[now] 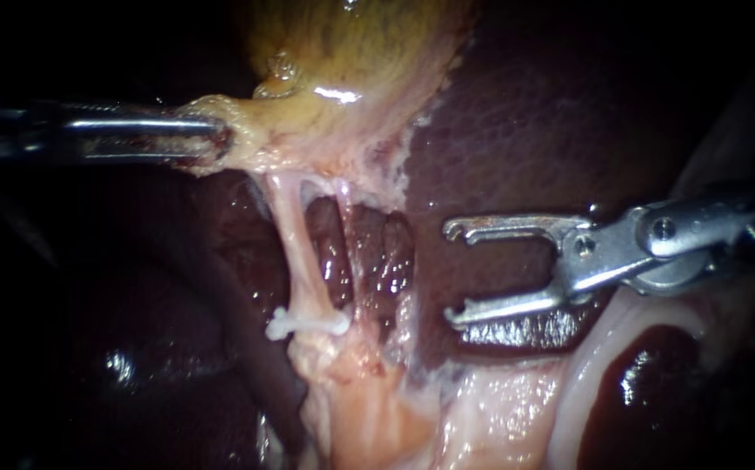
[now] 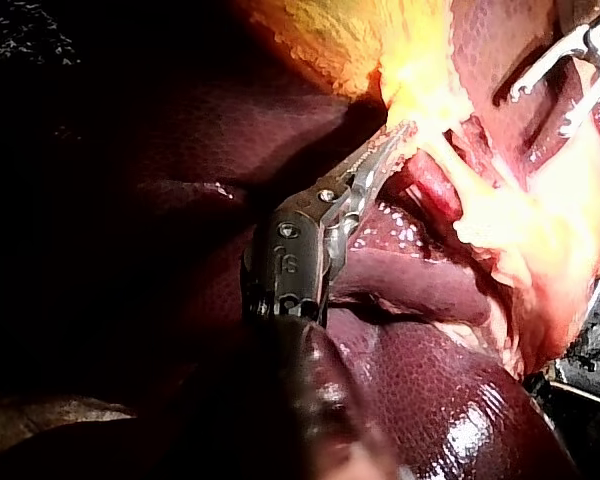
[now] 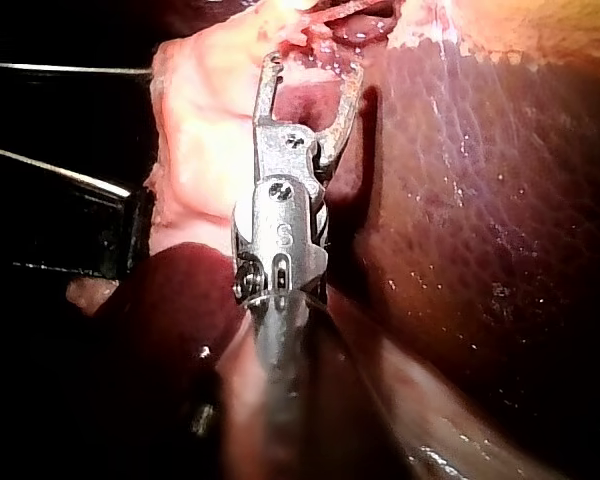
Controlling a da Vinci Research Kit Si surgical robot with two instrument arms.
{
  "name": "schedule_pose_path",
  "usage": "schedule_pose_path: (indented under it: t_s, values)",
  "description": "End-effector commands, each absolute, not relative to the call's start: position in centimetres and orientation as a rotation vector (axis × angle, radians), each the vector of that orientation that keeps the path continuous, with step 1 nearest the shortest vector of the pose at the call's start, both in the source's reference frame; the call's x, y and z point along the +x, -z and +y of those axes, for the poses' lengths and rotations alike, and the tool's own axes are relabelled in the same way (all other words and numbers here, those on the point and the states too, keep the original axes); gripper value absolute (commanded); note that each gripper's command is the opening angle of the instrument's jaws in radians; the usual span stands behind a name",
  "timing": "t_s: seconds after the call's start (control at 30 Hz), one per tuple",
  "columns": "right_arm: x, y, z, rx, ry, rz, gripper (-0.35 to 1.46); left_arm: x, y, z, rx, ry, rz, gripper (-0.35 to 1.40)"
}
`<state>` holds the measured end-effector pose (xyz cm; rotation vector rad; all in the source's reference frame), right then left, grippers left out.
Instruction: Going back first clip left tube
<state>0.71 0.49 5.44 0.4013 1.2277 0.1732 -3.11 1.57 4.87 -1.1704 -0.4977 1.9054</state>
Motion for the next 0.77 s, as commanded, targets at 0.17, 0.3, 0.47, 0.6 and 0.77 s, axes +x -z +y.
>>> schedule_pose_path:
  t_s: [0.17,0.3,0.47,0.6,0.77]
  values:
    - [0.67,-5.45,0.49,0.399,-0.168,1.229,0.5,-3.32,-5.07,1.55,-1.178,-1.909,-0.506,-0.35]
    - [0.64,-5.45,0.49,0.397,-0.169,1.228,0.5,-3.46,-5.24,1.54,-1.189,-1.915,-0.503,-0.35]
    - [0.62,-5.44,0.51,0.395,-0.164,1.229,0.5,-3.54,-5.35,1.56,-1.18,-1.926,-0.507,-0.35]
    - [0.61,-5.43,0.52,0.396,-0.165,1.229,0.5,-3.54,-5.35,1.56,-1.18,-1.926,-0.508,-0.35]
    - [0.65,-5.33,0.48,0.444,-0.15,1.242,0.5,-3.51,-5.34,1.55,-1.181,-1.927,-0.509,-0.35]
